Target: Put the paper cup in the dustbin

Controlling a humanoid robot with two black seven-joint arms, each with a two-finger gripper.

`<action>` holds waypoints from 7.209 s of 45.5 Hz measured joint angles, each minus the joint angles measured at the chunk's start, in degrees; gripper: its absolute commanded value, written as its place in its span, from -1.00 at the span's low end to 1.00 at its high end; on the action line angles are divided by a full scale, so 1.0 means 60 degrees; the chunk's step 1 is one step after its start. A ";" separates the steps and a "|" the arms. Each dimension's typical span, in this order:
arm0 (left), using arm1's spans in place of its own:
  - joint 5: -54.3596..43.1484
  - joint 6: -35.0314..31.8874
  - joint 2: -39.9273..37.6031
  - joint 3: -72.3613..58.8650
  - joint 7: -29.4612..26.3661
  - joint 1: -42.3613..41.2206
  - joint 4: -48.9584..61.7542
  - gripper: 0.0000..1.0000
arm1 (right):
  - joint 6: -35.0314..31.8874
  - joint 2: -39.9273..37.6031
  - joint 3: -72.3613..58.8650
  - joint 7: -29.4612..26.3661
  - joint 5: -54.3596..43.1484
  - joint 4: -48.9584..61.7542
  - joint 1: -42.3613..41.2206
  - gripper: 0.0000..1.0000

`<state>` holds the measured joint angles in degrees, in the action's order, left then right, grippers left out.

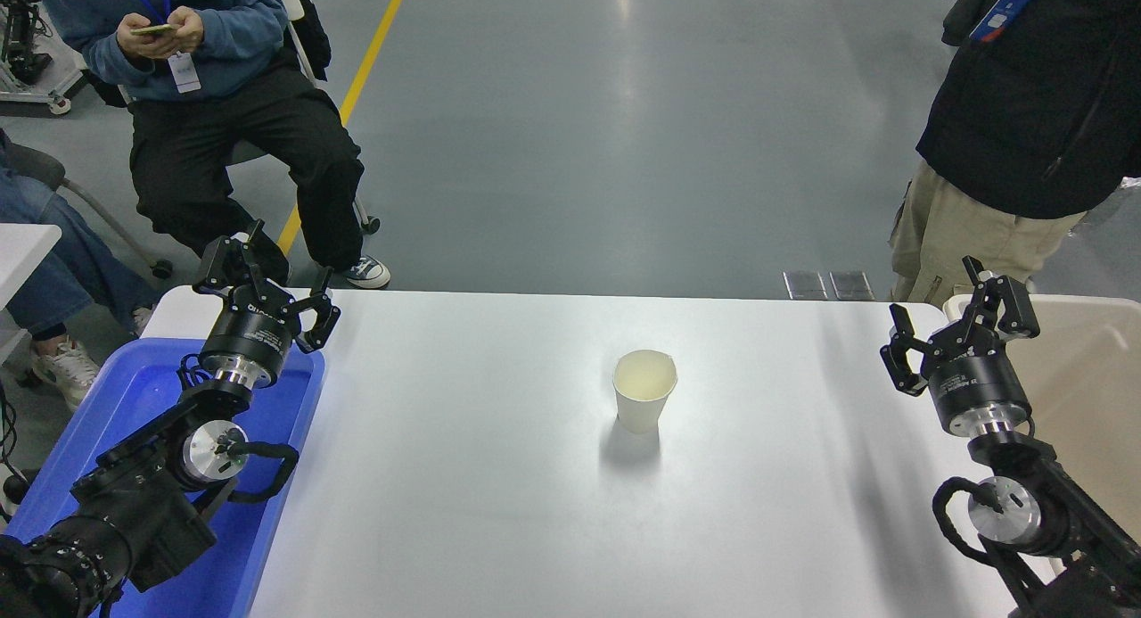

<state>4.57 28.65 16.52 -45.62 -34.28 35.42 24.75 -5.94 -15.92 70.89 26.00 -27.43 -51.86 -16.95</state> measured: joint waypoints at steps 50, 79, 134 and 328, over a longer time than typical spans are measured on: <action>0.0000 0.0000 0.0000 0.0000 -0.0002 0.0000 0.0004 1.00 | -0.0052 -0.0365 -0.0653 -0.1385 0.0130 -0.0818 -0.0269 0.98; 0.0000 0.0000 0.0000 0.0000 0.0000 0.0000 0.0002 1.00 | -0.0102 -0.2549 -0.4629 -0.2589 -0.2180 -0.2051 -0.2636 0.98; 0.0000 0.0000 0.0000 0.0000 0.0000 0.0001 0.0002 1.00 | 0.0006 0.0566 -1.5426 -0.2925 -0.5390 0.0551 -0.9208 0.98; 0.0000 0.0000 -0.0001 0.0000 -0.0011 0.0000 0.0003 1.00 | -0.1880 -0.5719 -1.6686 -0.2290 -0.4455 0.0778 -1.1790 -1.00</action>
<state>4.57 28.65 16.52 -45.61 -34.35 35.42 24.77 -17.22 -50.24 -29.22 12.26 -54.15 -47.19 -87.69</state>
